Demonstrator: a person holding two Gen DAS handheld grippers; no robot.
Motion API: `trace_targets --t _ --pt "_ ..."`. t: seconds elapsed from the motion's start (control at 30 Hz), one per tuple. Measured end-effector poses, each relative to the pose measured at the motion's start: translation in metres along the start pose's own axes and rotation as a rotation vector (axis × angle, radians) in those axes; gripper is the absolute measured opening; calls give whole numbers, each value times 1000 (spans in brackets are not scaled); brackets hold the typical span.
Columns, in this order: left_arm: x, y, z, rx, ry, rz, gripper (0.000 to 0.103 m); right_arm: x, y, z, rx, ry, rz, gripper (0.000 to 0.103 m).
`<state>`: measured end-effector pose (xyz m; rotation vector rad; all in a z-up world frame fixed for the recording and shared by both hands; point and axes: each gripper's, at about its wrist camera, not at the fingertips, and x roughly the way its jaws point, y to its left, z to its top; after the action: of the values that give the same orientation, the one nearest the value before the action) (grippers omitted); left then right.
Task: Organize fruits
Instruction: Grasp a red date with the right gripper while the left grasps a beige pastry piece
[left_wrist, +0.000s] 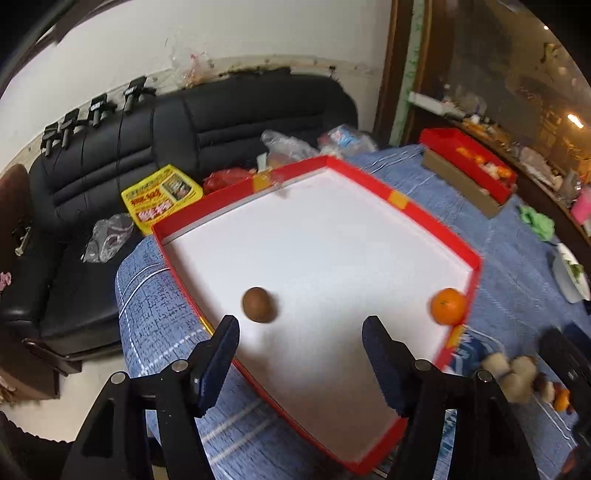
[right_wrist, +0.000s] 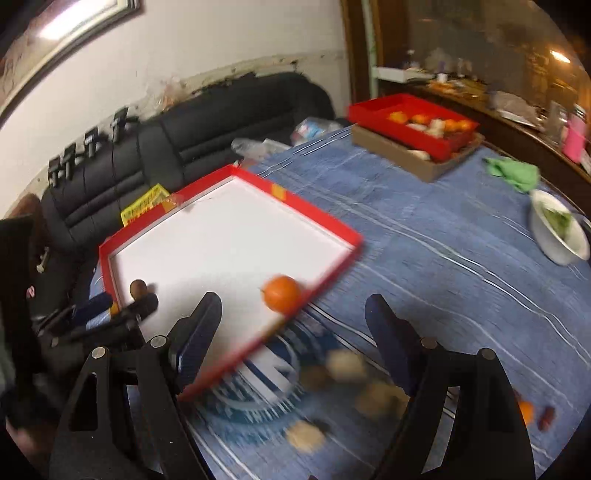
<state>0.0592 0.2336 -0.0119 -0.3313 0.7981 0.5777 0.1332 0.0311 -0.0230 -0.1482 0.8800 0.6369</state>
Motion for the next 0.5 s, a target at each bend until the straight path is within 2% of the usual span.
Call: trace_targets --t 0.17,0.3,0.4,0.5 --pt "-32 -28 -25 65 -55 -86 67 -62 -65 -44 104 -68 -78 81" --pt "-47 -61 -52 167 -65 -173 67 -106 -146 -99 298 -78 -203 81" --pt "-53 -93 -73 261 -56 -220 67 -120 -191 -130 413 -52 -265 81" --pt "-53 -112 -90 343 -43 -220 67 -124 -211 -147 445 -34 -285 81"
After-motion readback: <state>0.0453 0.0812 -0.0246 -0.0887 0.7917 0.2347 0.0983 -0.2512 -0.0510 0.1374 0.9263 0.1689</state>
